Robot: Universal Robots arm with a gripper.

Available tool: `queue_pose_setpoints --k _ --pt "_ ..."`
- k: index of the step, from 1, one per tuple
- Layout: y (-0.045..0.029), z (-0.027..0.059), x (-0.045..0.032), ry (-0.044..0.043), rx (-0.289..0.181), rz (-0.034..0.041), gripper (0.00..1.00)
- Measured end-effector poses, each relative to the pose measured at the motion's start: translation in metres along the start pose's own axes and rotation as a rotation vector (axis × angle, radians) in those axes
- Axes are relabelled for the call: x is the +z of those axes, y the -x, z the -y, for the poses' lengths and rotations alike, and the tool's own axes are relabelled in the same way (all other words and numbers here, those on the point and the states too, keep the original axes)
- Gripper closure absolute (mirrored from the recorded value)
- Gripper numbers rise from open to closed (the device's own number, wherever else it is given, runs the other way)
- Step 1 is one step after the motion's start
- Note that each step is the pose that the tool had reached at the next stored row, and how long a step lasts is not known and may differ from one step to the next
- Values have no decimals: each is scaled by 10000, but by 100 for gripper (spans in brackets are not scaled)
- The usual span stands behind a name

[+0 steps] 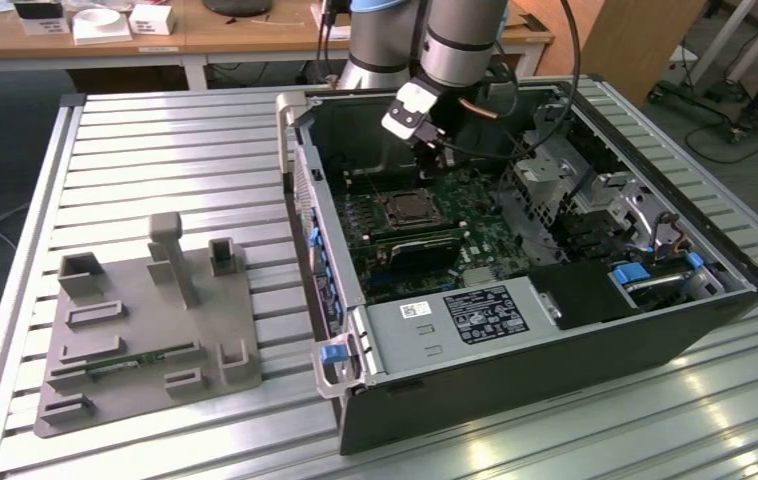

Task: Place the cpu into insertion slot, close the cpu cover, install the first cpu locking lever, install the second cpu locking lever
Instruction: 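Install the first cpu locking lever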

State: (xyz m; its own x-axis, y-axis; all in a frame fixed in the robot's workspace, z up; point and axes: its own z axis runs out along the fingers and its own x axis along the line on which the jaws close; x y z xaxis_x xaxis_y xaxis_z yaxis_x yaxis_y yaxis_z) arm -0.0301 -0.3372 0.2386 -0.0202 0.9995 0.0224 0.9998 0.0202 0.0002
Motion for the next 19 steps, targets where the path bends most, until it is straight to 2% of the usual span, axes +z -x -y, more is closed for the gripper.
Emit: queue_pose_setpoints --k 13,15,19 --pt "0 0 7 -52 -2272 2 90" --pt "1 0 7 -57 -2452 2 90" --pt "0 0 7 -57 -2468 2 90"
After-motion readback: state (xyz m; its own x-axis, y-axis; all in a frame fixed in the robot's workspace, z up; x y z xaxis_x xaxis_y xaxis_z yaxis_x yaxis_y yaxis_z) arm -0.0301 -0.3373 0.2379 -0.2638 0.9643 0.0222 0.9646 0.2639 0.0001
